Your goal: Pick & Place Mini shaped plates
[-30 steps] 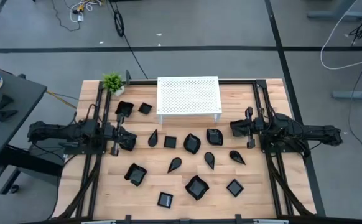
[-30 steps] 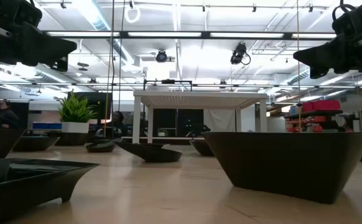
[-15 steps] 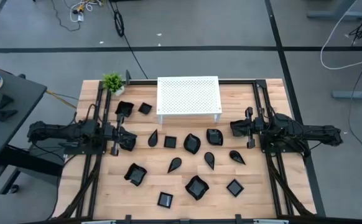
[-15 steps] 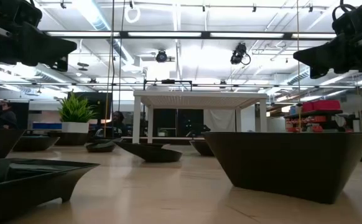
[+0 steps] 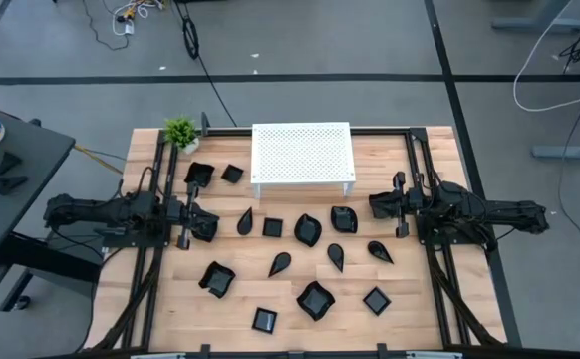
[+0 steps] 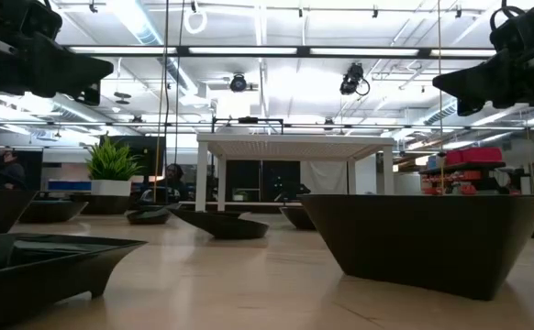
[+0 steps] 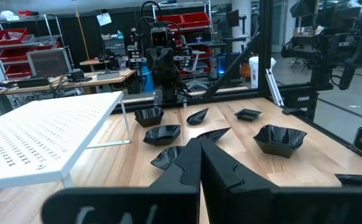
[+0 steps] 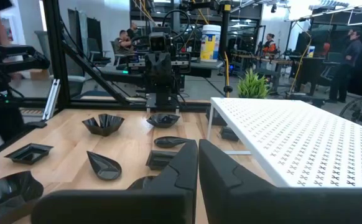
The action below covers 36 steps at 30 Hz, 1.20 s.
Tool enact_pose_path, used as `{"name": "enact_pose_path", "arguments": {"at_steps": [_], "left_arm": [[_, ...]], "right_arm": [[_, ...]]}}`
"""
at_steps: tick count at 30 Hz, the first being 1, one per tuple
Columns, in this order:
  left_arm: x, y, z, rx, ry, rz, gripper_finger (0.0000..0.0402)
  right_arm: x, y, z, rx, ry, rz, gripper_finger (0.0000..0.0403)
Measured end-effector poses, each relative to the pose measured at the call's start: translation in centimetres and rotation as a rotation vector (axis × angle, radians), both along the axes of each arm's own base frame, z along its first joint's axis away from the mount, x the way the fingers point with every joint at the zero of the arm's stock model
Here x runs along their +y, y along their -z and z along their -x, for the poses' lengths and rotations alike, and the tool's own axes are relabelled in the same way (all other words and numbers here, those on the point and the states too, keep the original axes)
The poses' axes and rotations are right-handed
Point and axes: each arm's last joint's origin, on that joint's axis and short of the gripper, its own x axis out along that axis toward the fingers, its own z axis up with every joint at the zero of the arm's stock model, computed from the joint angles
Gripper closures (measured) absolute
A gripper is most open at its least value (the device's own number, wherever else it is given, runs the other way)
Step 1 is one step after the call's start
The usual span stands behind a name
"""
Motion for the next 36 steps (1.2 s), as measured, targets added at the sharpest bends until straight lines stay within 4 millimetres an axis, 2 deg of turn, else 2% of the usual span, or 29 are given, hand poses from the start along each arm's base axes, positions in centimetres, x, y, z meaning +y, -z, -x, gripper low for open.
{"name": "enact_pose_path", "arguments": {"at_steps": [36], "left_arm": [[0.0,0.0,0.0,0.0,0.0,0.0,0.0399]], "right_arm": [[0.0,0.01,0.0,0.0,0.0,0.0,0.0382]]}}
